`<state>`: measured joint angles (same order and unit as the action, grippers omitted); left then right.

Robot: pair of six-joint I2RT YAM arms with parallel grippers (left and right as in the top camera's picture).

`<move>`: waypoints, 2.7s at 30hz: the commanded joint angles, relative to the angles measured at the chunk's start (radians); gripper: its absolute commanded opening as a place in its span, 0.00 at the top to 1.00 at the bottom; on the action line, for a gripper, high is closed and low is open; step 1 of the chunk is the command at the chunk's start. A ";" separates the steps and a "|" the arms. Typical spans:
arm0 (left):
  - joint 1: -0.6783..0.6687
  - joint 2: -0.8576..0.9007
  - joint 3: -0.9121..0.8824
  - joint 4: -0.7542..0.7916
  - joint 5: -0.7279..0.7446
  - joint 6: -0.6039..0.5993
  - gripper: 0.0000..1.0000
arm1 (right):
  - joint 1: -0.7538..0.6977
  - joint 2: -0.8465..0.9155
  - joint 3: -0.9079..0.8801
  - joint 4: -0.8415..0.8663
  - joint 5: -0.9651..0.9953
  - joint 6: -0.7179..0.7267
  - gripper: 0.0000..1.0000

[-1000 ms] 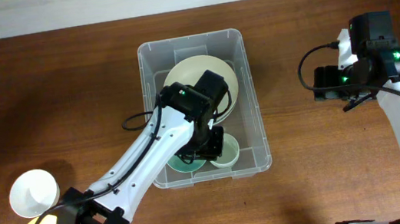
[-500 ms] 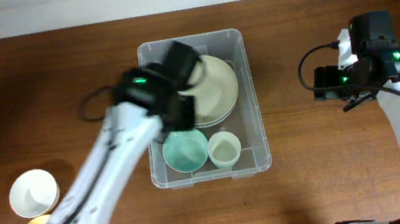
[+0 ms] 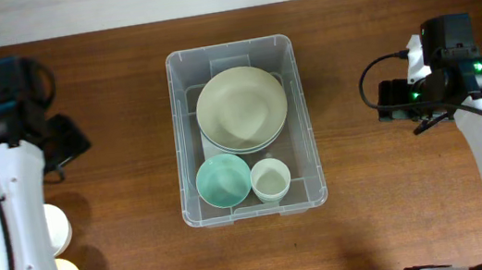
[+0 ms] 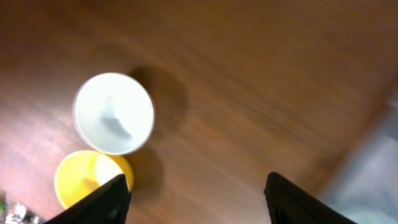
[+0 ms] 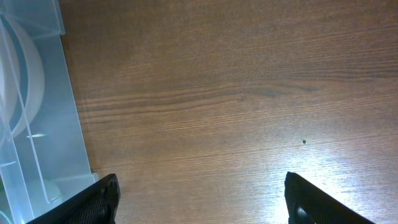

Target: Pack container

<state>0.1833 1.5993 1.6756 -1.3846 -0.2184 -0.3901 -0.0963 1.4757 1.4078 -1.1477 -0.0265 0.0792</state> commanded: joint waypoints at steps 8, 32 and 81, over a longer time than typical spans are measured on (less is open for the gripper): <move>0.286 0.172 -0.281 0.205 0.101 0.063 0.27 | 0.003 -0.003 0.000 0.000 0.008 0.007 0.20; 0.203 0.375 -0.185 0.221 0.117 0.074 0.99 | 0.003 -0.003 0.000 -0.001 0.009 0.007 0.20; -0.835 0.274 0.008 0.059 0.229 0.017 0.56 | 0.003 -0.003 0.000 0.000 0.009 0.007 0.20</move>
<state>-0.6487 1.8751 1.6875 -1.3235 0.0303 -0.3672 -0.0963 1.4757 1.4078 -1.1477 -0.0265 0.0795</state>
